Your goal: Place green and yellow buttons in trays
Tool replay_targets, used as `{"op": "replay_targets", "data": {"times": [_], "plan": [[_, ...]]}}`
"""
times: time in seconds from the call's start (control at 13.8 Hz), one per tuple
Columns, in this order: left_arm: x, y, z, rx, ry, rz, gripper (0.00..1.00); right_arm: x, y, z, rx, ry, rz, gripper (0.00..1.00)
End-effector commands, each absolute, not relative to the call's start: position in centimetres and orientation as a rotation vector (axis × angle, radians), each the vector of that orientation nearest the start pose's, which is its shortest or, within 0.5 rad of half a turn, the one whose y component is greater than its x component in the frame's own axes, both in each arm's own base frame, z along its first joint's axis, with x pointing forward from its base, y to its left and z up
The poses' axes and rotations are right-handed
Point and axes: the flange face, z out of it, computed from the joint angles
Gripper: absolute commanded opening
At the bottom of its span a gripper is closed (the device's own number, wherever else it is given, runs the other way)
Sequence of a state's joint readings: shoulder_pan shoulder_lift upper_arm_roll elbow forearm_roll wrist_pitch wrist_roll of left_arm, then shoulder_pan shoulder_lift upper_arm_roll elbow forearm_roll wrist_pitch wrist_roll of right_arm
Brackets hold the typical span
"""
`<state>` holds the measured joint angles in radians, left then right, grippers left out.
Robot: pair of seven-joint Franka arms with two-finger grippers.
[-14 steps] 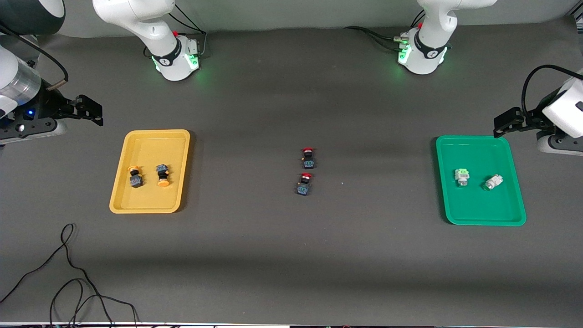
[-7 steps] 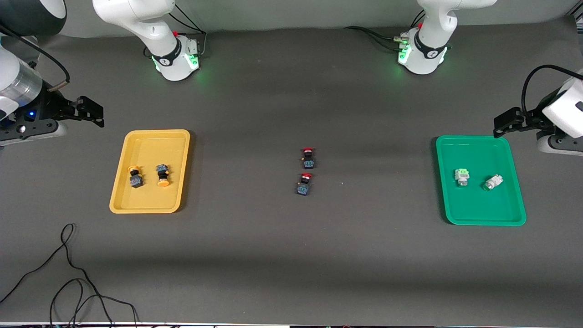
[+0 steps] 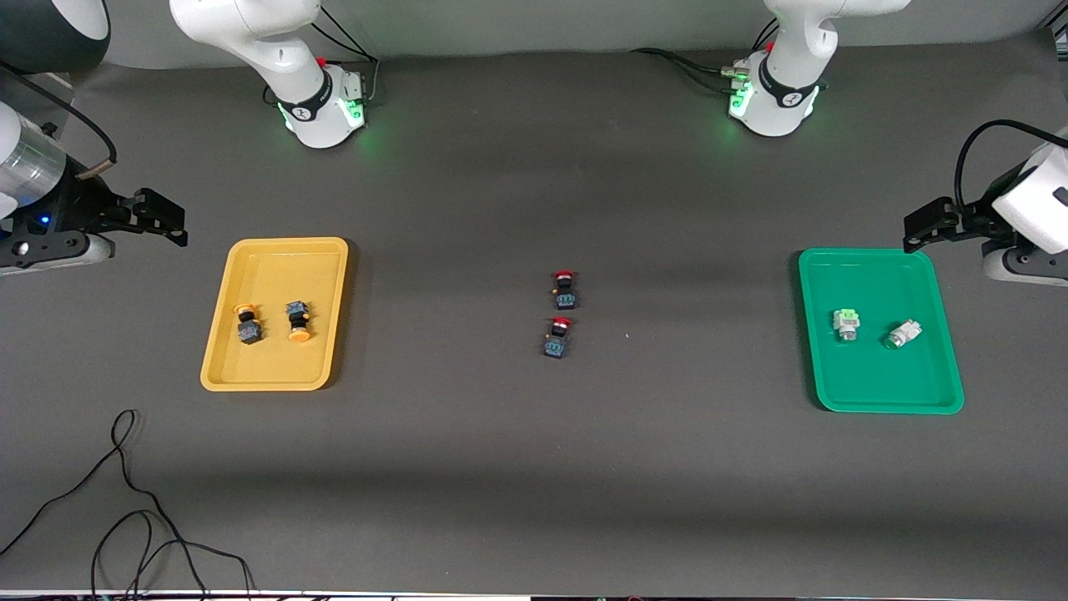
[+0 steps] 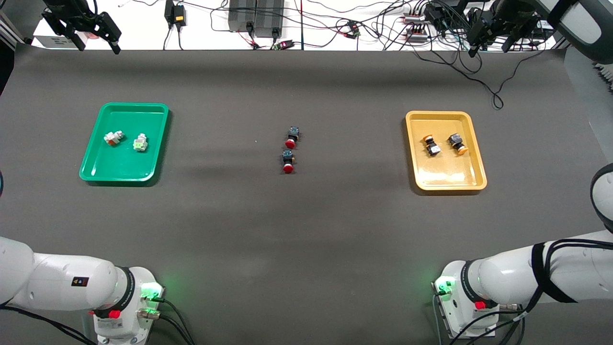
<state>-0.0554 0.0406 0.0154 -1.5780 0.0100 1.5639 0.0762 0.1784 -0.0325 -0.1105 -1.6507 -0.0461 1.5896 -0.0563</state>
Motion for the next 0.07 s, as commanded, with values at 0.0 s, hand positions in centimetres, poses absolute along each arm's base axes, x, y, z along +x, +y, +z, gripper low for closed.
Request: {"op": "replay_targets", "data": {"times": [0.0], "plan": [[56.07, -2.4, 59.85, -3.133, 0.166, 0.091, 0.99, 55.03, 3.4, 61.02, -3.165, -0.159, 0.045, 1.0]]}}
